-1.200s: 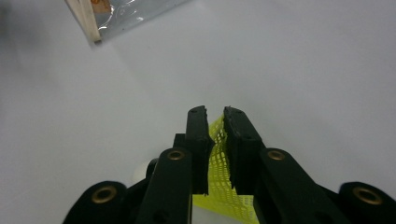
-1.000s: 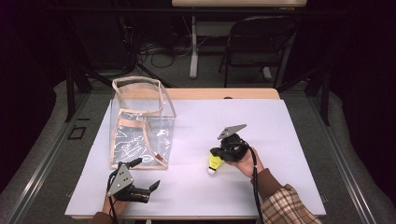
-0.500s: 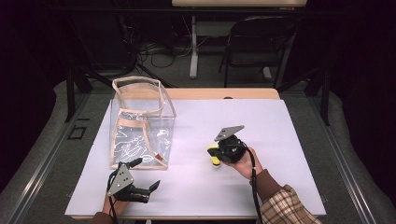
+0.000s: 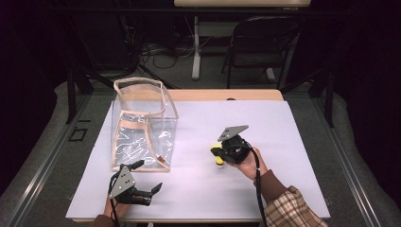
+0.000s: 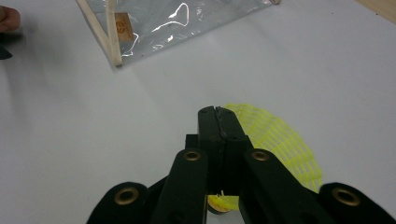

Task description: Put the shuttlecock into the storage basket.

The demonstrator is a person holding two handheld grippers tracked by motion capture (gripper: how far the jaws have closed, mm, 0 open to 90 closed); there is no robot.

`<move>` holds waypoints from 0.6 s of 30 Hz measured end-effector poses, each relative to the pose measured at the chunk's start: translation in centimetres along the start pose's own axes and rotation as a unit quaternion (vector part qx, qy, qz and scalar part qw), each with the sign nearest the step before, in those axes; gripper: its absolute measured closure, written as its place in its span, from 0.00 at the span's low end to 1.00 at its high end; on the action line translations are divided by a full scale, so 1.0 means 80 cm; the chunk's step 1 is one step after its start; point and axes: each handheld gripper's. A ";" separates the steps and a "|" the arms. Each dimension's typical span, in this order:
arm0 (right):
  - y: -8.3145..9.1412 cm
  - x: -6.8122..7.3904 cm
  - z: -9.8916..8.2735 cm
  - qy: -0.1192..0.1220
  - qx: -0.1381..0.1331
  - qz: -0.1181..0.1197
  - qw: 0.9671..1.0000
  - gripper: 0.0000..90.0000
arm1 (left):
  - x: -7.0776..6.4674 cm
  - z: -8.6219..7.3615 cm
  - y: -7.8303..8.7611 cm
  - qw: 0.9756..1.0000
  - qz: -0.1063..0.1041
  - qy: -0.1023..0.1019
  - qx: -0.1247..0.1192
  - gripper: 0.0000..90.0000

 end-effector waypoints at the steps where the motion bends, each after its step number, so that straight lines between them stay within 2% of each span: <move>1: 0.002 -0.001 0.002 0.000 -0.002 -0.003 1.000 1.00 | 0.000 0.000 0.000 1.000 0.000 -0.001 0.001 0.00; 18: 0.020 -0.011 0.018 0.005 -0.012 -0.015 1.000 1.00 | 0.000 0.000 0.000 1.000 0.001 -0.001 0.002 0.00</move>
Point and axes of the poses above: each handheld gripper's, and its own axes: y roughly backward along the jaws, z roughly out of its top, x roughly to its left, and after that the axes turned 14 degrees about -z, right-handed
